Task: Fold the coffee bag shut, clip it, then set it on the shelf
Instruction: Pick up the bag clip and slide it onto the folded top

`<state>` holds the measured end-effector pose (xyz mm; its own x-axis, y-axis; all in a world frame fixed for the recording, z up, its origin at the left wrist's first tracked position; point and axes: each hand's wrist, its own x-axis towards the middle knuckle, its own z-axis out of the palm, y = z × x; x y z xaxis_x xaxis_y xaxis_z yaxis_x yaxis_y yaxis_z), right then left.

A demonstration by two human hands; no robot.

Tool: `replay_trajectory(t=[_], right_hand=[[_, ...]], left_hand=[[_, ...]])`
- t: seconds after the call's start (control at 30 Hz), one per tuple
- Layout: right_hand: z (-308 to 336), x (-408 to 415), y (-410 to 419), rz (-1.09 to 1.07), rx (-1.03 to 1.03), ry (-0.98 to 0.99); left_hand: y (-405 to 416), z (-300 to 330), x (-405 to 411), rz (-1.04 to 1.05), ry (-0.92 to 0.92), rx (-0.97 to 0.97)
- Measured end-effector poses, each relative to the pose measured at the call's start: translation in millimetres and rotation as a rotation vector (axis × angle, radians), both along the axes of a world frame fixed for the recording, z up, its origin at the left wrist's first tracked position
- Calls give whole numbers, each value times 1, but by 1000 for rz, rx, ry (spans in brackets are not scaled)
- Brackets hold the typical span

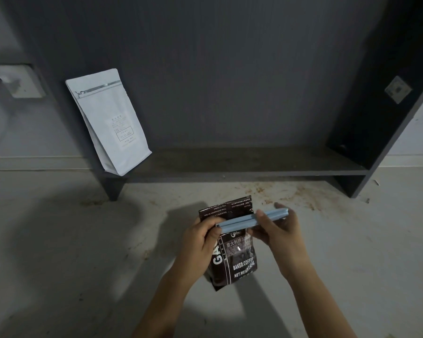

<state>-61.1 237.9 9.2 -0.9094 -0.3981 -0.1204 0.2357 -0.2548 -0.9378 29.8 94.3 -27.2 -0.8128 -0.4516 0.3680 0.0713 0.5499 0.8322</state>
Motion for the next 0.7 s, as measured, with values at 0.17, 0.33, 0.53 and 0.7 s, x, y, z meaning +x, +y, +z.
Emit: replay_trajectory(t=[0.17,0.33,0.53,0.7], right_hand=[[6,-15,25,69,338,615],[7,-21,30,144,495,947],[5,-22,28,136,514,980],[9,-20,27,173,530,921]], left_hand=[[-1,-1,-1,4,-1,6],[-2,2,0,16,-29,3],[-4,3,1,22,-44,7],[-7,3,1,11,-45,16]])
